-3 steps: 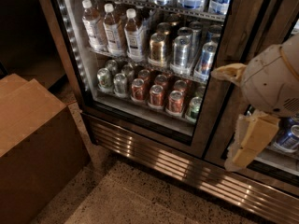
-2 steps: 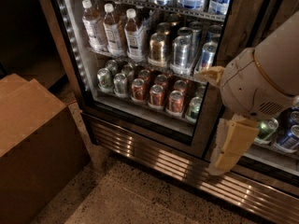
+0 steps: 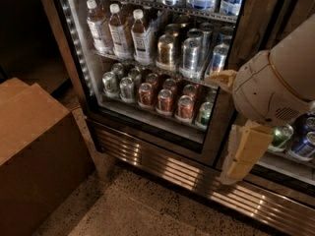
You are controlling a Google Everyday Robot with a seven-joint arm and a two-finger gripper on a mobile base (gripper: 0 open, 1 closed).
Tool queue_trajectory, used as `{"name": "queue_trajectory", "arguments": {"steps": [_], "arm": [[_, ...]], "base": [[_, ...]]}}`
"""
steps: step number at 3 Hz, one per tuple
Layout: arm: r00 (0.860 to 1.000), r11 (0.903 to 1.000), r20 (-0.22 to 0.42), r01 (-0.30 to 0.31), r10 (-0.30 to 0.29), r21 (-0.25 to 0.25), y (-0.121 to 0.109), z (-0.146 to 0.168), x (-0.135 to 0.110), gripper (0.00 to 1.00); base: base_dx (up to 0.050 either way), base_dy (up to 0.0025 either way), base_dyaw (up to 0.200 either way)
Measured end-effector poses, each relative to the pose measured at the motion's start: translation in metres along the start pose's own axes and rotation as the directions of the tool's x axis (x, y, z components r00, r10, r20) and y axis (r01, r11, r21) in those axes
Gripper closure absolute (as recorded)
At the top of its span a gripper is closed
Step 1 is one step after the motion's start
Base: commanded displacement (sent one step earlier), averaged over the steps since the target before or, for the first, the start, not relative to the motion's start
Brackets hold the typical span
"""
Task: Open left fridge door
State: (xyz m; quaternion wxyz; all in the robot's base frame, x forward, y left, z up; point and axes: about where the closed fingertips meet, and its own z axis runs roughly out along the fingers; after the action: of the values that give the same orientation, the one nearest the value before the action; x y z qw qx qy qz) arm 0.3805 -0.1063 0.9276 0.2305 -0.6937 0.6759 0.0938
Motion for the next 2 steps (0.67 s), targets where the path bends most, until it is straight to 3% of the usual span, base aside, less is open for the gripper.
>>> {"name": "queue_trajectory", "arguments": {"steps": [1,2], "arm": [[0.993,0.9992,0.116,0.020,-0.015,-0.036,-0.0004,0.0019,0.0031,0.00],[0.974,0.9968,0.227,0.036,-0.019,-0.071,-0.0017,0.0040,0.0090,0.00]], "base": [[0.000,0.00000,0.000],[0.000,0.00000,0.000]]}}
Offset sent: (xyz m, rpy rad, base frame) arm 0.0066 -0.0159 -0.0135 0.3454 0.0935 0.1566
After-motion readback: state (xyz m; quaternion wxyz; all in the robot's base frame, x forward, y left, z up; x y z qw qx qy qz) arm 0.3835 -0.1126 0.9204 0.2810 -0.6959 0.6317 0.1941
